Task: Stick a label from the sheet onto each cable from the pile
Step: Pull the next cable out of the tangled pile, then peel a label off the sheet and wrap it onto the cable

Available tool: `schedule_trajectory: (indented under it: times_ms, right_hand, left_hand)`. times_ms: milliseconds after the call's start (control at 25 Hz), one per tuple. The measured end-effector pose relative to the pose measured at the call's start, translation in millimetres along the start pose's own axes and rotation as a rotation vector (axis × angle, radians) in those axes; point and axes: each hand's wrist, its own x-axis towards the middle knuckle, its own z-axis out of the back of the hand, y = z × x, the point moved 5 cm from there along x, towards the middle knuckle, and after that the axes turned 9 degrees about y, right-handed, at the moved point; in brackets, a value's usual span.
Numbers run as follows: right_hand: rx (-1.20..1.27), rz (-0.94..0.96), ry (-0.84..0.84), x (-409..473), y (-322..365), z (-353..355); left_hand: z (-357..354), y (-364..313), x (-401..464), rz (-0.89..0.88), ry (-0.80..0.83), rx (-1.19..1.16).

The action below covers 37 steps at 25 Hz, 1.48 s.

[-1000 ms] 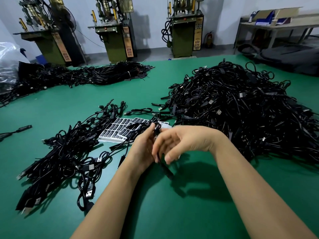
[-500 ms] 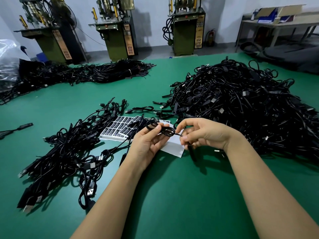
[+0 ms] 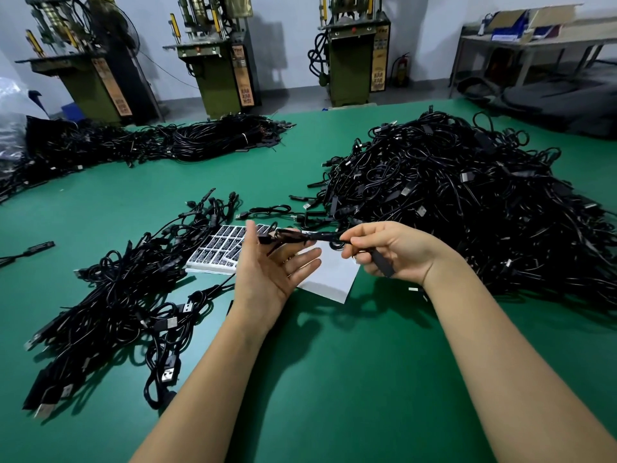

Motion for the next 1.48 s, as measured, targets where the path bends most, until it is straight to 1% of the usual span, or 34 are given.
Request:
schedule_trajectory:
  times_ms: [80,120,240,280,320,400,440,480,560,600,720,880,1000,1080,1160,1280,1320,1360,1440,1480]
  right_hand:
    - [0.045,0.000,-0.004,2,-2,-2]
    - [0.059,0.002,0.015,3,-2,-4]
    - [0.008,-0.014,0.166,0,1,-16]
    - [-0.059,-0.024,0.215,-1,2,-20]
    - [-0.146,-0.033,0.245,-2,3,-24]
    - [-0.297,-0.056,0.254,0,2,-31]
    - [-0.331,-0.067,0.255,3,1,-36]
    - [-0.339,-0.071,0.256,6,-1,-42]
    - [-0.322,-0.068,0.228,12,-5,-47]
    - [-0.324,-0.069,0.201,12,-6,-45]
    - [-0.372,-0.067,0.145,5,-2,-34]
    - [-0.321,-0.049,0.149,-3,1,-25]
    - [-0.275,0.027,-0.005,-2,5,-12]
    - [-0.248,0.080,-0.072,1,5,-11]
    - [-0.300,0.120,-0.095,6,4,-17]
    - [-0.371,0.141,-0.111,12,2,-26]
    - [-0.362,0.144,-0.131,14,0,-27]
    - [-0.343,0.151,-0.157,17,-1,-27]
    - [-0.328,0.167,-0.231,22,-6,-27]
    - [-0.349,0.167,-0.265,25,-8,-28]
  left_hand:
    - [2,-5,-3,0.003,-0.024,-0.084]
    - [3,-8,-4,-0.027,-0.042,-0.063]
    - [9,-22,-10,-0.130,-0.109,0.160]
    - [11,-29,-12,-0.177,-0.119,0.302]
    - [13,-38,-14,-0.241,-0.135,0.520]
    - [6,-50,-21,-0.437,-0.186,1.150]
    - [-6,-48,-26,-0.541,-0.155,1.389]
    - [-20,-40,-30,-0.593,-0.066,1.510]
    - [-38,-16,-31,-0.509,0.151,1.523]
    - [-42,-6,-30,-0.465,0.218,1.531]
    - [-37,7,-25,-0.342,0.289,1.518]
    - [-25,5,-19,-0.272,0.213,1.456]
    - [-16,3,-15,-0.176,0.136,1.409]
    - [-13,2,-15,-0.153,0.089,1.384]
    - [-14,0,-16,-0.169,0.081,1.356]
    - [-15,-2,-15,-0.145,0.106,1.329]
    - [-13,-4,-14,-0.163,0.076,1.376]
    - [-12,-8,-15,-0.219,0.009,1.469]
    - [-13,-14,-20,-0.399,-0.180,1.712]
    - [-11,-15,-21,-0.425,-0.258,1.802]
